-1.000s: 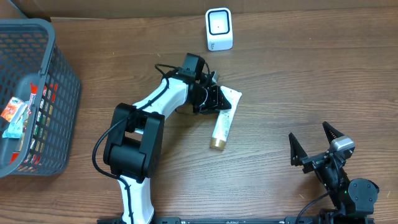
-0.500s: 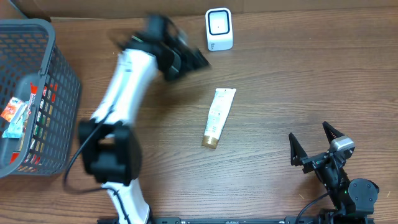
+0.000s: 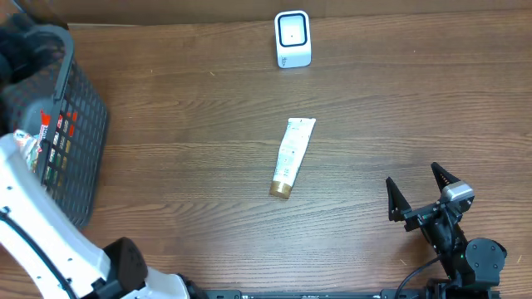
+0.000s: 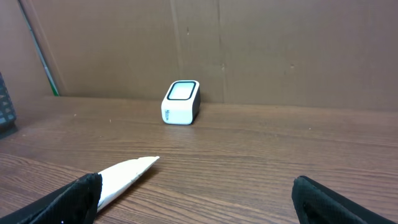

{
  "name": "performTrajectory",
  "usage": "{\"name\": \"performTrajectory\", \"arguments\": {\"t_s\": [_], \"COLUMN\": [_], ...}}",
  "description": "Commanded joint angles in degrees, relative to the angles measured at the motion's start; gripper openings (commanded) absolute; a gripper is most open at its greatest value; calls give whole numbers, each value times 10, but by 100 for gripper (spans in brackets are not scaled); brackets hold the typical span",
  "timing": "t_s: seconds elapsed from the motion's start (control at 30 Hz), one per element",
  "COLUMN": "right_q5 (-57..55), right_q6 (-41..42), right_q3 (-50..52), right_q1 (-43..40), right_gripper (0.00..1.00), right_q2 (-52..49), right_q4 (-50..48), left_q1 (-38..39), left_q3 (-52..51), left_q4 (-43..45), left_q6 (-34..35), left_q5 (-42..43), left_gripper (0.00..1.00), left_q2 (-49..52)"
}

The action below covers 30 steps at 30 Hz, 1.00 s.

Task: Scan the item barcode
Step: 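Reach the left gripper back into the basket toward the pasta pack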

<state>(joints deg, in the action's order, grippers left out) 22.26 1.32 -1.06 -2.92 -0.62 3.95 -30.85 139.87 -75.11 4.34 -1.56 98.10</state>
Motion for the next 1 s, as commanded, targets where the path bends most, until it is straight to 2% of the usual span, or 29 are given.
{"name": "performTrajectory", "arguments": {"t_s": [0.0,0.1,0.23,0.3,0.37,0.67,0.83,0.97], "right_q5": [-1,-1,-1,-1,-1,-1,-1,-1], "right_q6": [2,2,2,2,2,2,2,2], "right_q3": [2,2,2,2,2,2,2,2], "right_q1": [3,3,3,3,3,3,3,3], "right_gripper": [100,100,100,100,100,100,100,100], "right_q2": [5,5,5,5,5,5,5,4], "right_q4": [-2,-2,-2,-2,-2,-2,-2,0], "left_q1": [-71,-102,-127,-136,-145,-183,-198,-206], "left_q3": [-36,-75,-151,-204,-253,-428,-469,-469], "left_q4": [-9,-4,30,57,83,220,287,304], "left_q6": [10,15,22,-6,-44,-196,-223,-226], "left_q5": [-89,-89,-89,-71,-47,-47,-33,-16], "left_gripper": [90,85,87,87,100,100,100,100], "left_q2": [39,54,70,76,80,111,138,179]}}
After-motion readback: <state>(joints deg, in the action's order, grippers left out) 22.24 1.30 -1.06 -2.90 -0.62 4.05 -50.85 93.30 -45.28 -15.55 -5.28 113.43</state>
